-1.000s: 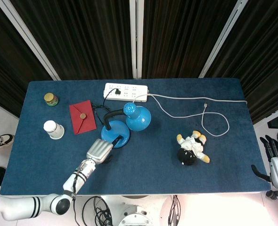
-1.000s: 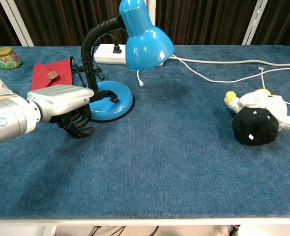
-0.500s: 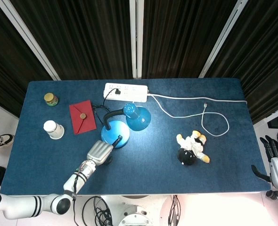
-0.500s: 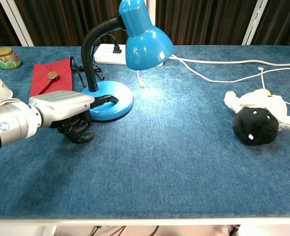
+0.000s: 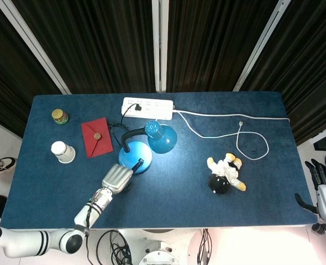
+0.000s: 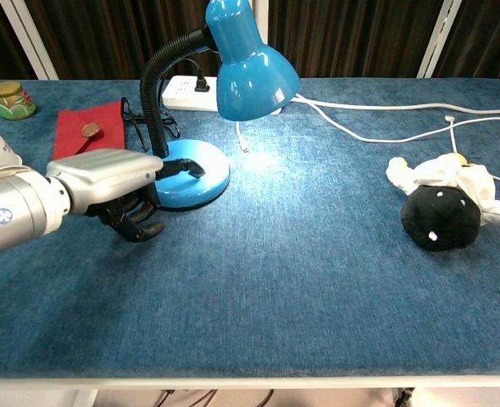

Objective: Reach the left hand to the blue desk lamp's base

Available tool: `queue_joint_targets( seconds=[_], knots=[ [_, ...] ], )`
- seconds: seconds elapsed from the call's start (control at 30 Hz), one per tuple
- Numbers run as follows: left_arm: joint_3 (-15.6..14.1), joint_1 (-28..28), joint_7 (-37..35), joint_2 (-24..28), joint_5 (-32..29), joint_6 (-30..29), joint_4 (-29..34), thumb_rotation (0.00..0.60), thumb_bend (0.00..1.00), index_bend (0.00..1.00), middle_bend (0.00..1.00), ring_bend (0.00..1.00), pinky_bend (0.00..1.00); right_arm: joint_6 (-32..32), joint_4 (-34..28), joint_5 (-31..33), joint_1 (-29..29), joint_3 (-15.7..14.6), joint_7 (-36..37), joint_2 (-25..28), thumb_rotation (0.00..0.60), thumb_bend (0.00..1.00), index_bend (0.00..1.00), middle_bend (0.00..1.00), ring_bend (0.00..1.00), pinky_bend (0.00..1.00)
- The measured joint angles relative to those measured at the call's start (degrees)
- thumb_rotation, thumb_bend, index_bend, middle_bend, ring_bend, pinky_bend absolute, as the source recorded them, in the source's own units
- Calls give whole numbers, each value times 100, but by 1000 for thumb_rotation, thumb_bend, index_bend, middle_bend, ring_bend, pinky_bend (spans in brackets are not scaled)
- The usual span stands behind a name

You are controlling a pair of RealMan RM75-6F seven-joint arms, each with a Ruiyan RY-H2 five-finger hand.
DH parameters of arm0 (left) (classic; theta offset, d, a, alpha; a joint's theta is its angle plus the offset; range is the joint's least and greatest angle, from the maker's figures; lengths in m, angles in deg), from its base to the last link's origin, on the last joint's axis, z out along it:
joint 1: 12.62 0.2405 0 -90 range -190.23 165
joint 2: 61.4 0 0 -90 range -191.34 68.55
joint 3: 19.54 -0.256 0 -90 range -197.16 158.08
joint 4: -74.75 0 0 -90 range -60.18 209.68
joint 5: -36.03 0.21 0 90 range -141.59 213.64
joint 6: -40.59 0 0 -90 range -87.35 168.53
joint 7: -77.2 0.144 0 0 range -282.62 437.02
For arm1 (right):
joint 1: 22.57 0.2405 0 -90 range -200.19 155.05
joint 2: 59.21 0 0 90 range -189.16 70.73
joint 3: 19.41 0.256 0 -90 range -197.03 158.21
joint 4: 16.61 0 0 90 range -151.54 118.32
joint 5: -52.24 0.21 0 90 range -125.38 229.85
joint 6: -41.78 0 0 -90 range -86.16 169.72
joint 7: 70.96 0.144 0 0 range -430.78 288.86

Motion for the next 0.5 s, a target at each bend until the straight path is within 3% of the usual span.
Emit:
queue_joint_targets(
  seconds=[0.2,0.37,0.43,0.5],
  knots=[
    [-286,533,-61,495,780,-1089,578,600,389,58,798,789,809,2,-14,-23,6,-11,-50,0,600,207,0,0,0,0],
    [-747,1293,-126,1277,1304,-2077,887,600,297,187,775,776,776,-24,-52,-42,-1,-22,-128,-17,600,208,0,0,0,0],
    [-839,1560,-255,1543,1416,-2387,913,600,289,238,745,743,746,-45,-84,-54,-5,-25,-176,-19,600,208,0,0,0,0],
    [-871,1831,-502,1793,1495,-2723,884,600,288,270,651,617,681,-77,-136,-75,-11,-27,-220,-16,600,208,0,0,0,0]
  ],
)
